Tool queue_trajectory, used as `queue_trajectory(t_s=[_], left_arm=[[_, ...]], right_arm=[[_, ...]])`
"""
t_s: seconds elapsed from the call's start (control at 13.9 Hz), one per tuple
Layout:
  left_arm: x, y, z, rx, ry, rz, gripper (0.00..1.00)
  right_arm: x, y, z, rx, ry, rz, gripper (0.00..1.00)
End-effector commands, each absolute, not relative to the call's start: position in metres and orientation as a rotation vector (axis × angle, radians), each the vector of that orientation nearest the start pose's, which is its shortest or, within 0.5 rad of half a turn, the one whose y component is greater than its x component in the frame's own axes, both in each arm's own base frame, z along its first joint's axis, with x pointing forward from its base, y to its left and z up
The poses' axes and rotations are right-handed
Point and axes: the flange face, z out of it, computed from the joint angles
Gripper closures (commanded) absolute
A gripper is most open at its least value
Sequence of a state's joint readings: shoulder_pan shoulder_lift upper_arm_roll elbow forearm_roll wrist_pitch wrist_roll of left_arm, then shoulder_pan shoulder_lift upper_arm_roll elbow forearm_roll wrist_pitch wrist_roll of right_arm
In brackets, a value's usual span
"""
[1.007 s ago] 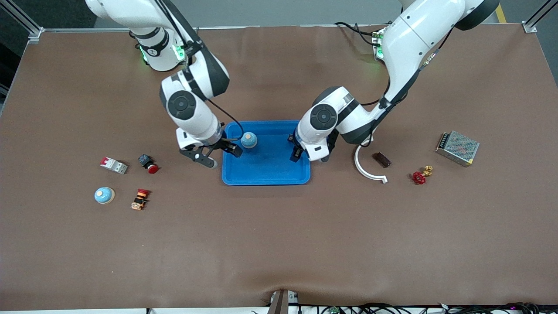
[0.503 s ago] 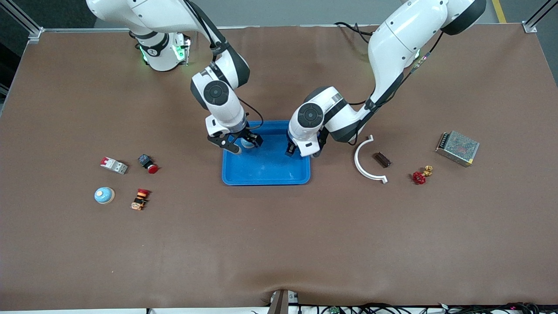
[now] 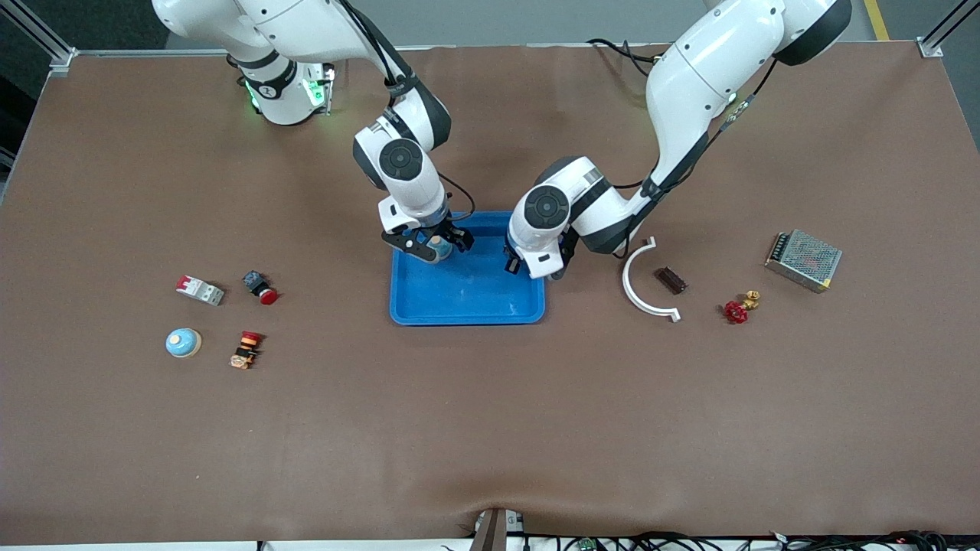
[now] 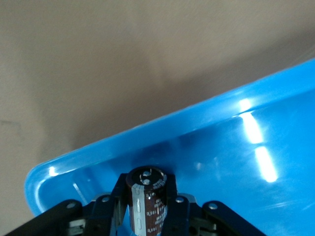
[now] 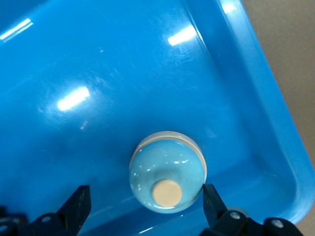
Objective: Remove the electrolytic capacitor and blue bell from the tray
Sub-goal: 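Carry the capacitor beside the clip while the right gripper carries the bell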
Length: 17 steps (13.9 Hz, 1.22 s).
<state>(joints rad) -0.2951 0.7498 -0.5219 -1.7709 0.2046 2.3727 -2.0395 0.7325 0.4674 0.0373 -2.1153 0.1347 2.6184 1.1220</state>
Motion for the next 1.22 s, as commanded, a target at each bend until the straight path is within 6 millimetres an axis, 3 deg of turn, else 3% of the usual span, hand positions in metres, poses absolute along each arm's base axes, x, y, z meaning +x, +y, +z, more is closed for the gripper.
queue_trajectory(t_s=[0.0, 0.14, 0.22, 0.29, 0.43, 0.65, 0.86, 1.15], left_arm=[[0.487, -0.457, 0.206, -2.615, -1.774, 0.27, 1.0], [0.51, -0.436, 0.234, -2.614, -1.781, 0.225, 1.0], [0.516, -0.429, 0.25, -2.632, -1.755, 0.198, 1.0], [0.524, -0.413, 0.263, -2.634, -1.728, 0.178, 1.0], [0.544, -0.37, 0.288, -2.637, -1.675, 0.179, 1.0], [0.555, -0.307, 0.305, -2.654, -1.572, 0.234, 1.0], [0.563, -0.233, 0.312, -2.666, -1.458, 0.302, 1.0], [0.567, -0.126, 0.292, -2.686, -1.321, 0.396, 1.0]], right_arm=[[0.419, 0.4, 0.184, -2.982, 0.735, 0.066, 0.0], [0.419, 0.4, 0.181, -2.996, 0.715, 0.058, 0.0], [0.418, 0.398, 0.18, -3.004, 0.709, 0.058, 0.13], [0.418, 0.398, 0.18, -3.006, 0.707, 0.058, 0.36], [0.418, 0.398, 0.18, -3.006, 0.708, 0.057, 0.98], [0.422, 0.396, 0.184, -2.998, 0.76, 0.068, 1.0], [0.439, 0.383, 0.214, -3.075, 0.673, 0.163, 1.0], [0.482, 0.314, 0.275, -3.162, 0.46, 0.381, 1.0]])
